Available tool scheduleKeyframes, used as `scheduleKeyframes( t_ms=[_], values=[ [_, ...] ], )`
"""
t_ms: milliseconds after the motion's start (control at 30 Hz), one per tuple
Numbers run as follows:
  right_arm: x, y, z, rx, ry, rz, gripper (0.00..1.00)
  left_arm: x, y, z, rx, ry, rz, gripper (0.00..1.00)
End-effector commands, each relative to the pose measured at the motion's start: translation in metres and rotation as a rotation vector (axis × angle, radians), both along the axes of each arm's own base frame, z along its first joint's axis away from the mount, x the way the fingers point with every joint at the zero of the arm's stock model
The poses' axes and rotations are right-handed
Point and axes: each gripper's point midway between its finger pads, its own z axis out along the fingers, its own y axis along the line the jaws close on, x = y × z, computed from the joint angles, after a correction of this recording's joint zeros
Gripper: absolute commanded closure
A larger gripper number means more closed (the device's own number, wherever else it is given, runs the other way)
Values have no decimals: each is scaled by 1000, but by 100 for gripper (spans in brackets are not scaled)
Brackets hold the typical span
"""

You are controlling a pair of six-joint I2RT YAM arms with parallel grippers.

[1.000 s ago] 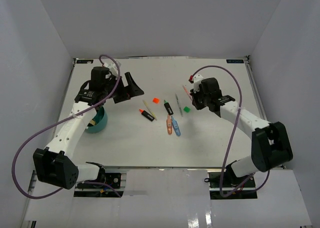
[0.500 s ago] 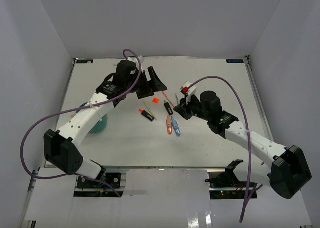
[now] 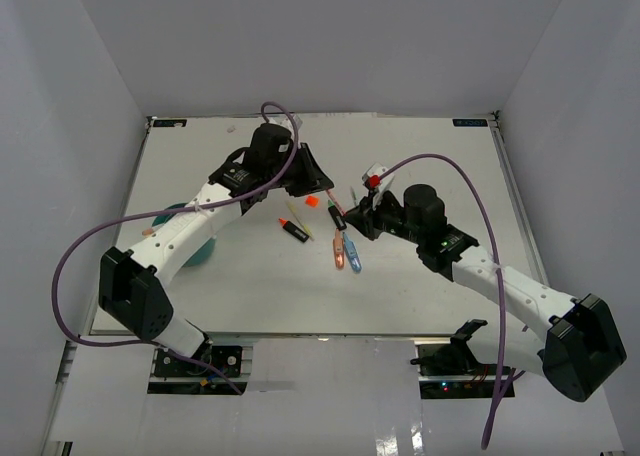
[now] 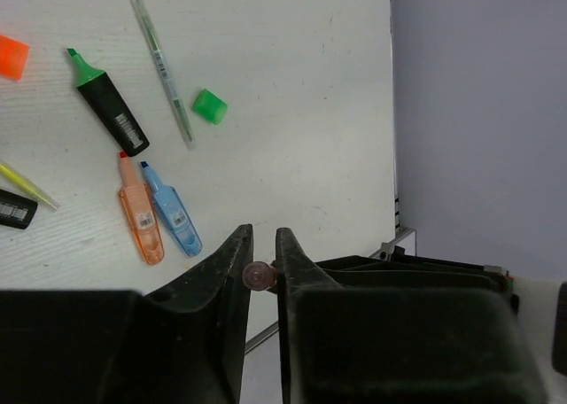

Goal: Sort the stationery into containers
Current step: Place the pen in the storage box.

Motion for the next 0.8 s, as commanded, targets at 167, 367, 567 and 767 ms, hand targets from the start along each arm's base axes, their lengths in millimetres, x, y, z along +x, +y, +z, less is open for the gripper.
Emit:
scheduleKeyframes(
  t_ms=[167, 367, 567, 767],
  values=[
    [-4, 7, 17, 55, -55, 37, 79, 4, -4, 32, -16, -121, -4, 92],
    [-4, 5, 18, 67, -27, 12, 19, 19, 54, 36, 159, -235, 233, 93],
    [-5, -2, 13, 56, -12, -15, 10, 16, 187, 51, 356, -295, 623, 97],
    [-8, -4, 6, 43, -9, -14, 10, -11, 308, 58, 520, -308, 963, 98]
  ],
)
